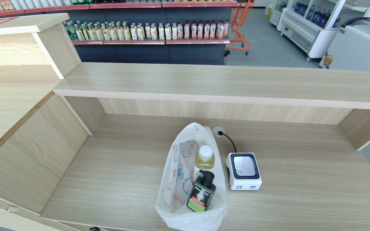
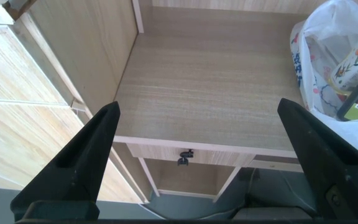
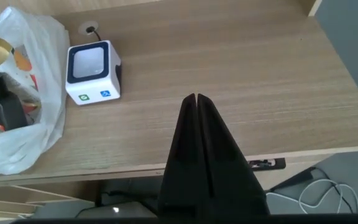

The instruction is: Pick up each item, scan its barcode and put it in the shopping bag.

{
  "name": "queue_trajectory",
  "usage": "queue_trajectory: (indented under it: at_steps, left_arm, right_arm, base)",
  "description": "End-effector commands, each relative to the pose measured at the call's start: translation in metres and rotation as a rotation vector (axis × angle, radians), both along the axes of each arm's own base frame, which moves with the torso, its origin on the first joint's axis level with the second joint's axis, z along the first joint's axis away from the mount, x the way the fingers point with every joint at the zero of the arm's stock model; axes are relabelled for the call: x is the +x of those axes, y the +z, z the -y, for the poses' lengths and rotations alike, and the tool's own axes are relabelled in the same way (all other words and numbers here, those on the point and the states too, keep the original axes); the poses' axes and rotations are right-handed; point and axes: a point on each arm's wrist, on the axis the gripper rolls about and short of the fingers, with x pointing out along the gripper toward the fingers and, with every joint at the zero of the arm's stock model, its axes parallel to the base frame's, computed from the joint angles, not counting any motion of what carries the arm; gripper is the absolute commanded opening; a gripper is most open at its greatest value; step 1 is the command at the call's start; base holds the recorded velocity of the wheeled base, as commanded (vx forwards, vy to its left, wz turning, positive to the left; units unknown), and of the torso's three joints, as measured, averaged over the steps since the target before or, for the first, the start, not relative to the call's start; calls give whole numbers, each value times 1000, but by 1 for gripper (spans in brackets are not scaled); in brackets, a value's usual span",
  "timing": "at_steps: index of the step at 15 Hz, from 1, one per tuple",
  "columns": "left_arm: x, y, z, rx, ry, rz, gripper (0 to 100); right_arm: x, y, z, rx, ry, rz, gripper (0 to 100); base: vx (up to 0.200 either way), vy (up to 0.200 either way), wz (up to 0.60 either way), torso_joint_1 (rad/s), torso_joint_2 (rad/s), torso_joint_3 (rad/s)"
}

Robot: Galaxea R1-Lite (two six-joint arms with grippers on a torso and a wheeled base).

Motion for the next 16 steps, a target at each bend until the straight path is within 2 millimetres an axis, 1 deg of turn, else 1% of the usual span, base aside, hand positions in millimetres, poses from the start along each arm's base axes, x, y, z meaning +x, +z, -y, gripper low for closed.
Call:
queue_trajectory:
  at_steps: [1, 6, 12, 15, 16]
  left_arm:
    - [0, 0, 0, 1, 1, 0, 100]
    - [0, 0, 0, 0, 1, 0, 100]
    - [0, 0, 0, 3, 1, 0, 100]
    - [0, 0, 0, 0, -1, -1, 100]
    - [0, 0, 0, 0, 1, -1, 100]
  right_arm:
    - [0, 0, 0, -2, 1, -4, 0]
    - [0, 0, 0, -2, 1, -4, 0]
    - [0, 0, 0, -3, 1, -4, 0]
    - [0, 0, 0, -5, 1, -4, 0]
    - [0, 0, 0, -5, 1, -4, 0]
  base:
    - [0, -200, 0, 2, 2, 7]
    - [0, -200, 0, 2, 2, -1]
    - [0, 0, 0, 0, 0, 0]
    - [200, 0, 0, 1, 1, 2]
    - [0, 0, 0, 0, 0, 0]
